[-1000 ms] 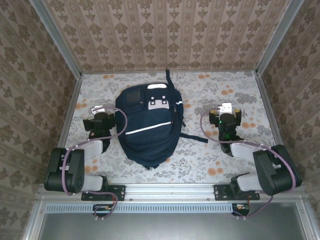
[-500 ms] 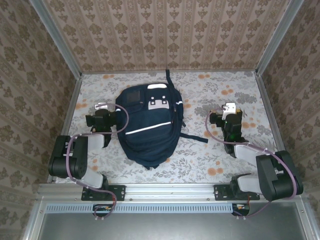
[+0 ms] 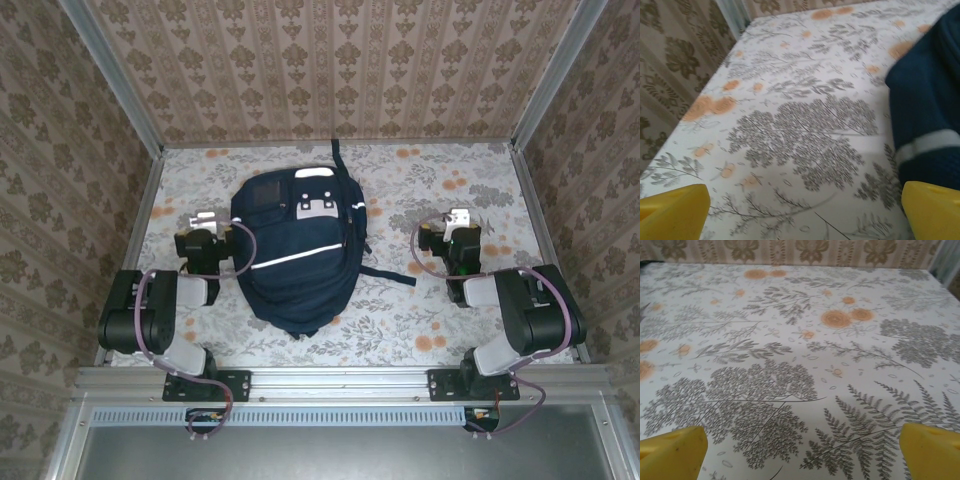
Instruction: Pack the student bag
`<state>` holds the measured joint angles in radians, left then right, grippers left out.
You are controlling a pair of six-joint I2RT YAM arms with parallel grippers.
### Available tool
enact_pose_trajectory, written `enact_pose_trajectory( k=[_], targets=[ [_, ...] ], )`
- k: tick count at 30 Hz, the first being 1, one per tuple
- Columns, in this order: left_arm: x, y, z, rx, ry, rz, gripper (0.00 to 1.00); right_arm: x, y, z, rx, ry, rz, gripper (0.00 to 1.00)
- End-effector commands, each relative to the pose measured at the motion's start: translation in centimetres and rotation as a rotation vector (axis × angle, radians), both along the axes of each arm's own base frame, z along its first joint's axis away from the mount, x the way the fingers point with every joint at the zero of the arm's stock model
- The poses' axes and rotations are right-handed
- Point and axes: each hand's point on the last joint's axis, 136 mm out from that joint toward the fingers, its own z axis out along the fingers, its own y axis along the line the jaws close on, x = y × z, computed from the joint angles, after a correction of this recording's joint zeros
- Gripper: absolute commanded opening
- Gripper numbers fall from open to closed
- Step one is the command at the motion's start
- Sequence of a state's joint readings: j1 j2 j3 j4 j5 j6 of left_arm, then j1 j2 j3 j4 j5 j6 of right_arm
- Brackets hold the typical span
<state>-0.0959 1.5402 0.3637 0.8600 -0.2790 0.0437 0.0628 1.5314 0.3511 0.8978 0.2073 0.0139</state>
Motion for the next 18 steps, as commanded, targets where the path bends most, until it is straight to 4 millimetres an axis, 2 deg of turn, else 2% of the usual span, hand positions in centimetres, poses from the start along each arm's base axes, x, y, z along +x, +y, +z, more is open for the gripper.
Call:
enact_pose_trajectory(
  k=[1,9,18],
  targets=[
    [0.82,-0.59,1.73,-0.006,-0.073,-0.035,1.00,0.72,-1.53,1.42,0.023,-0.047,-0.100,1.00],
    [1.06,-0.02,1.64,-0.039,-0.061,-0.029,1.00,0.69,-1.53,1.52,0.021,-0.055,-0.100,1.00],
    [1.14,-0.50,1.61,-0.039,-0.058,-0.058,1.00,0.69,-1.51,1.47,0.023,-0.053,-0.099,1.00]
  ],
)
